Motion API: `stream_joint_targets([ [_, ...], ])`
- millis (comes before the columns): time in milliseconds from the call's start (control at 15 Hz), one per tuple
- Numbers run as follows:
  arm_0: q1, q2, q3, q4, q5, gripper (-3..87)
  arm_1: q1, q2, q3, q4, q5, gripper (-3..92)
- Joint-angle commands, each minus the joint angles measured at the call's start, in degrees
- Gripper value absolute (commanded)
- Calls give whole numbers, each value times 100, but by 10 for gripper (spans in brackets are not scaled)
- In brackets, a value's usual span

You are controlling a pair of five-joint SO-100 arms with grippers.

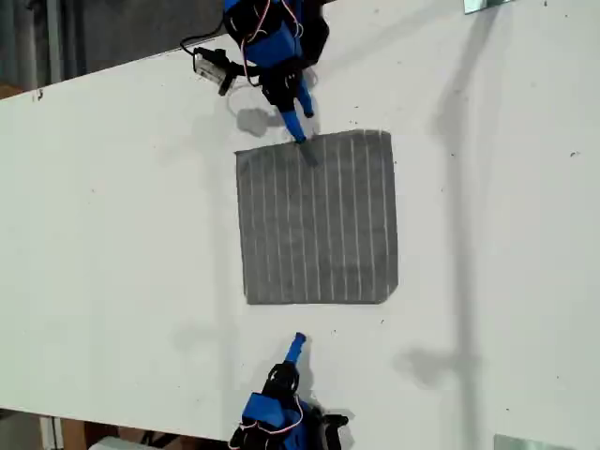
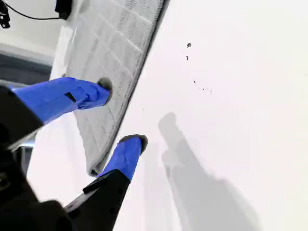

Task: Grasp corners of a square towel and fold twice.

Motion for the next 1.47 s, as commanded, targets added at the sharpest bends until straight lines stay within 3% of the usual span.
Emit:
stream_joint_targets([
  [0, -2373, 35, -132, 35, -1433, 126, 2171, -9, 0, 404, -2127, 225],
  [400, -2382, 35, -158, 35, -1521, 145, 2145, -9, 0, 404, -2127, 229],
  [600, -2057, 18, -220, -44, -1547, 181, 1960, -703, -519, 97, -2593, 309],
  [733, -1784, -1248, -1266, -9, -1925, 184, 1459, -4069, -2962, 334, -2593, 347],
  [867, -677, -5361, -3885, 62, -2320, 175, 580, -8147, -6390, 1863, -2259, 394],
  [933, -290, -6601, -4667, 79, -2417, 181, 53, -8982, -7251, 2522, -1898, 405],
  [1067, -79, -6592, -3894, -967, -2487, 175, -1362, -8508, -6882, 2830, -510, 417],
  [1200, -299, -6003, -2654, -1890, -2461, 172, -2733, -8121, -6319, 2250, 712, 421],
  [1400, -721, -5906, -1951, -2399, -2312, 167, -3331, -8930, -6293, 1116, 1037, 421],
])
